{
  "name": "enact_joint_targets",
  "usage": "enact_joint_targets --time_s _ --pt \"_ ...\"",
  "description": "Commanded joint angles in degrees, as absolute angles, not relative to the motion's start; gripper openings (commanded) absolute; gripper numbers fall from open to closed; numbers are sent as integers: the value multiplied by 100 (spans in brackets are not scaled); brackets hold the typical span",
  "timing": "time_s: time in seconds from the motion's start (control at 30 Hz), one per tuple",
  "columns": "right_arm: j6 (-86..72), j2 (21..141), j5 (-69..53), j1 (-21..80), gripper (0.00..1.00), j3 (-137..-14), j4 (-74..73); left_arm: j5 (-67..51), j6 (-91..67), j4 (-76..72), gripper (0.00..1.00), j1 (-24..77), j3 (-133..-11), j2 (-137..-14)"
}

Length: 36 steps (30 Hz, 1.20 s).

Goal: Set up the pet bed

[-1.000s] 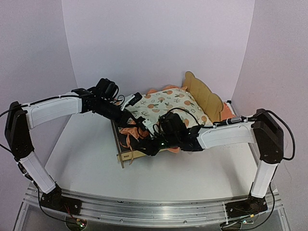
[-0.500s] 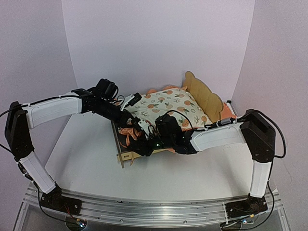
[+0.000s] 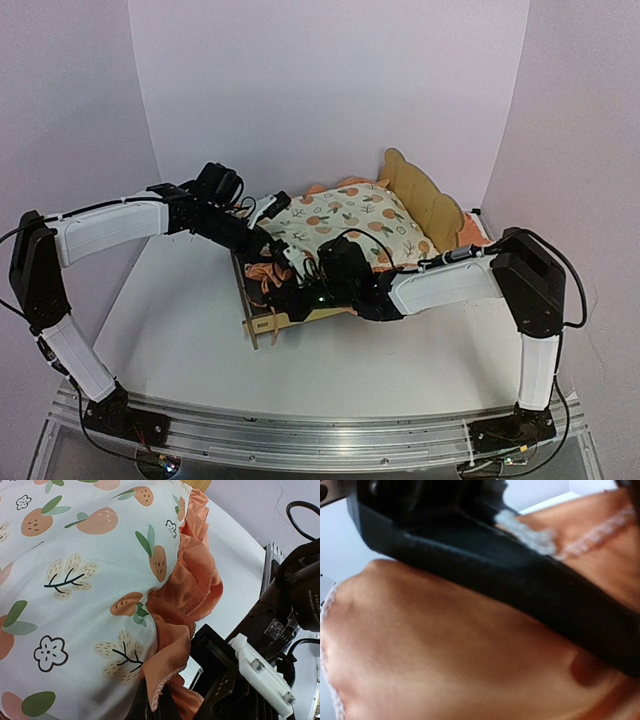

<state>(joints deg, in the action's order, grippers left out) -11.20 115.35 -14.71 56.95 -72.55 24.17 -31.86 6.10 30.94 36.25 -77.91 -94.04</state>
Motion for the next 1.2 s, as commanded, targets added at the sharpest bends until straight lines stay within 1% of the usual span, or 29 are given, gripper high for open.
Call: enact_joint_targets --time_s 0.0,0.2,0.57,0.8,1.17 --pt "-1299 10851 -1254 5698 0 -7089 2520 -3260 739 2911 0 3587 -7776 -9164" --pt "-1313 10338 -985 5760 0 -7014 2011 -3279 789 2892 0 3551 -7762 -9176" --pt "-1368 10222 -983 5920 0 -7232 1609 -3294 830 2882 0 3510 -7752 -9172" --pt "-1374 10355 -747 5926 1 -7185 1556 -3298 838 2875 0 3502 -7752 -9168" --pt "-1208 10774 0 5919 1 -7553 1530 -3285 852 2866 0 3498 -7743 -9173"
